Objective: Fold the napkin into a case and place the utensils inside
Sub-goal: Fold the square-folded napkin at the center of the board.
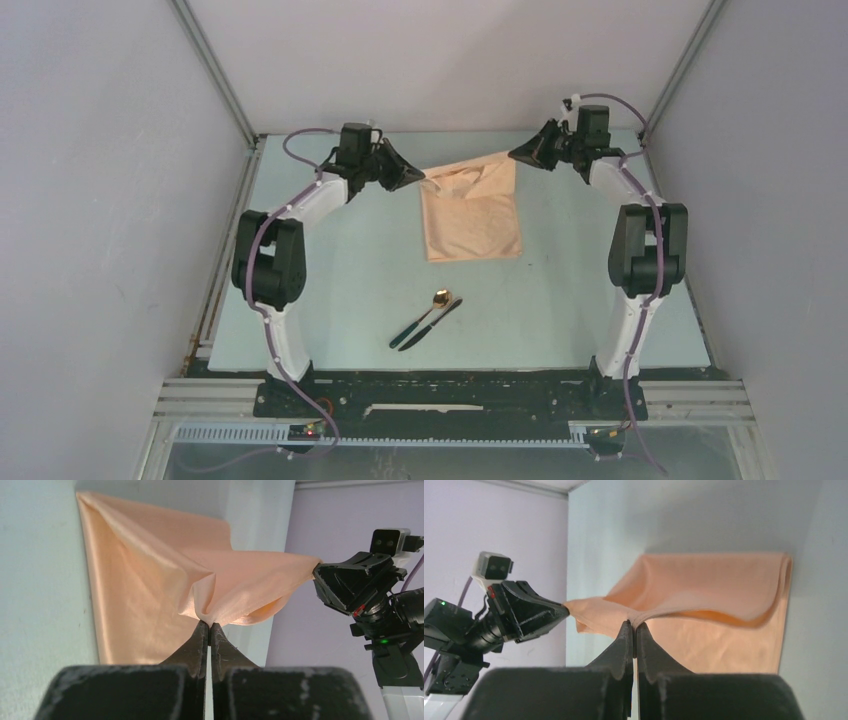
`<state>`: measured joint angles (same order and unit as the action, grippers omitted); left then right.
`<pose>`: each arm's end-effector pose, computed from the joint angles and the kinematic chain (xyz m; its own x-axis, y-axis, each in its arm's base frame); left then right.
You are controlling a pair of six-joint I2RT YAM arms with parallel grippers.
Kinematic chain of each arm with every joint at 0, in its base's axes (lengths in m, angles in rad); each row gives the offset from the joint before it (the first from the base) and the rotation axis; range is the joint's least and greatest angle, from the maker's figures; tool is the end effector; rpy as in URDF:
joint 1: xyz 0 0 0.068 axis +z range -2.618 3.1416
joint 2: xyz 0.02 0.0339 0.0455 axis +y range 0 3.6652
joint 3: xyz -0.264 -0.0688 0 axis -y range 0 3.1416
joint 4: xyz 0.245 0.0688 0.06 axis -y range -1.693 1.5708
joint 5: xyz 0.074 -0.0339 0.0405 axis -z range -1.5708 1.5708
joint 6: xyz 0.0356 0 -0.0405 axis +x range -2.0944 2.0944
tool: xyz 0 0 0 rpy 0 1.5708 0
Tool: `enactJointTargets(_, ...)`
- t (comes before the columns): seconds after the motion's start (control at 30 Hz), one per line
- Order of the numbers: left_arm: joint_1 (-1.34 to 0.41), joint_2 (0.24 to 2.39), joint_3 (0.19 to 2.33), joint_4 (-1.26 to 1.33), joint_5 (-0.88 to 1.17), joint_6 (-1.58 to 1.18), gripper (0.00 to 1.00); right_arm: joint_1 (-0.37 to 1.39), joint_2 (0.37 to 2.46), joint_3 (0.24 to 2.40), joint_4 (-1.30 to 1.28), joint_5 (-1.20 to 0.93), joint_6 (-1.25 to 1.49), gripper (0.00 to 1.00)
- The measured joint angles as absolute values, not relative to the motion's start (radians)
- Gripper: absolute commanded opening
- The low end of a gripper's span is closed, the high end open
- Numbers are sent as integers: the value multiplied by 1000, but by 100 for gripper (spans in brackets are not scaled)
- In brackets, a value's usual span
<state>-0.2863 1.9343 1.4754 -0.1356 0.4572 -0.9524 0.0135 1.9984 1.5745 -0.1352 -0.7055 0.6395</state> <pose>0.4252 -0.1416 0.2462 -0.8038 -0.5255 -0.2788 -0.0875 0.5680 -0.8183 0.4628 0.0293 0.2540 -0.7597 0.4441 -0.4750 -0.1327 0.6091 0.7819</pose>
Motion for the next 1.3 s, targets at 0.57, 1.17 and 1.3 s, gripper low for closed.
enactJointTargets(0.57,-220,2122,1794,-121,486,-950,0,15,2254,1974,-137,-757,681,0)
enactJointTargets(1.17,-212,2130,1833,-118,509,-941,0,30,2312,2065,-142,-791,697,0)
enactJointTargets(1.3,-217,2077,1681,-125,520,-942,0,30,2241,1874,-186,-790,690,0)
